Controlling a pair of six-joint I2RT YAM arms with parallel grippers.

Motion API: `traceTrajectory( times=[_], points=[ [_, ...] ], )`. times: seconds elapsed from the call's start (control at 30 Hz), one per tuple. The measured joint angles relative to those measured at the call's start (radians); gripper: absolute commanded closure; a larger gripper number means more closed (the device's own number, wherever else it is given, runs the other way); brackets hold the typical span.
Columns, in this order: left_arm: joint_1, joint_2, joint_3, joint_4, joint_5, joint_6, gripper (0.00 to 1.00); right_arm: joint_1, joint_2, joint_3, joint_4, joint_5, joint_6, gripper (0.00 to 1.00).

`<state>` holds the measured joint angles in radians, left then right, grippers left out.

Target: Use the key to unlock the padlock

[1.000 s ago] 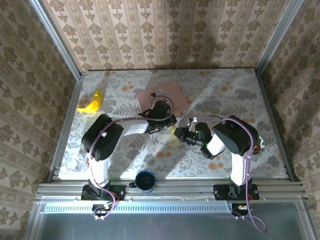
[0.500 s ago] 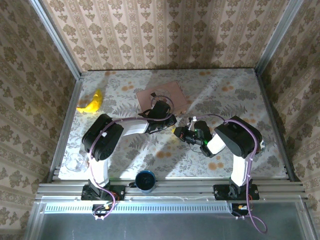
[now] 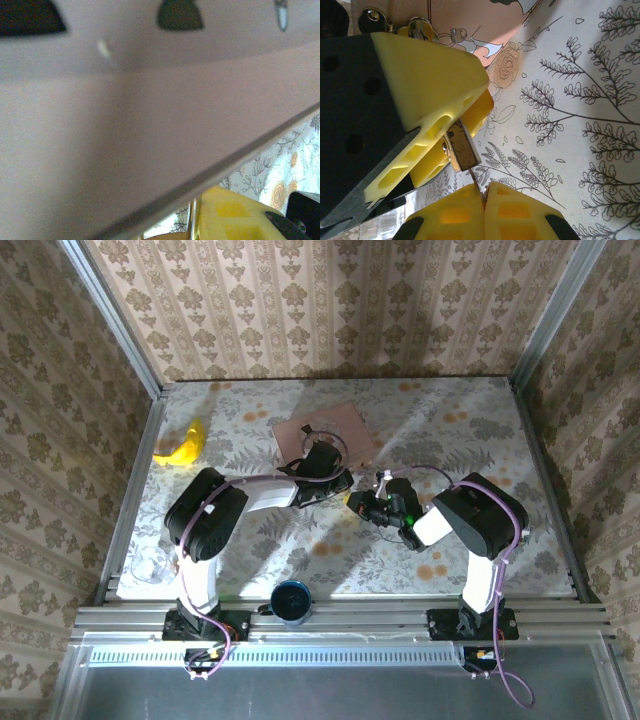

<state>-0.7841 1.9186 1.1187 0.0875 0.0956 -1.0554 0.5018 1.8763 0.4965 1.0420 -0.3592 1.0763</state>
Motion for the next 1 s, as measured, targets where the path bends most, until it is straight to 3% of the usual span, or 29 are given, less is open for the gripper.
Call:
traceTrajectory(
  times=[0.53,1.0],
  points=[
    [-0.002,0.005,-0.003,0.033,-0.008,-0.016,1.0,0.0,-0.09,0.083,-0.28,0.042,-0.122,0.99],
    [-0.002,0.006,-0.008,0.048,0.013,-0.035,1.0,0.0,-0.139,0.094,-0.393,0.079,-0.175,0.7]
  ],
)
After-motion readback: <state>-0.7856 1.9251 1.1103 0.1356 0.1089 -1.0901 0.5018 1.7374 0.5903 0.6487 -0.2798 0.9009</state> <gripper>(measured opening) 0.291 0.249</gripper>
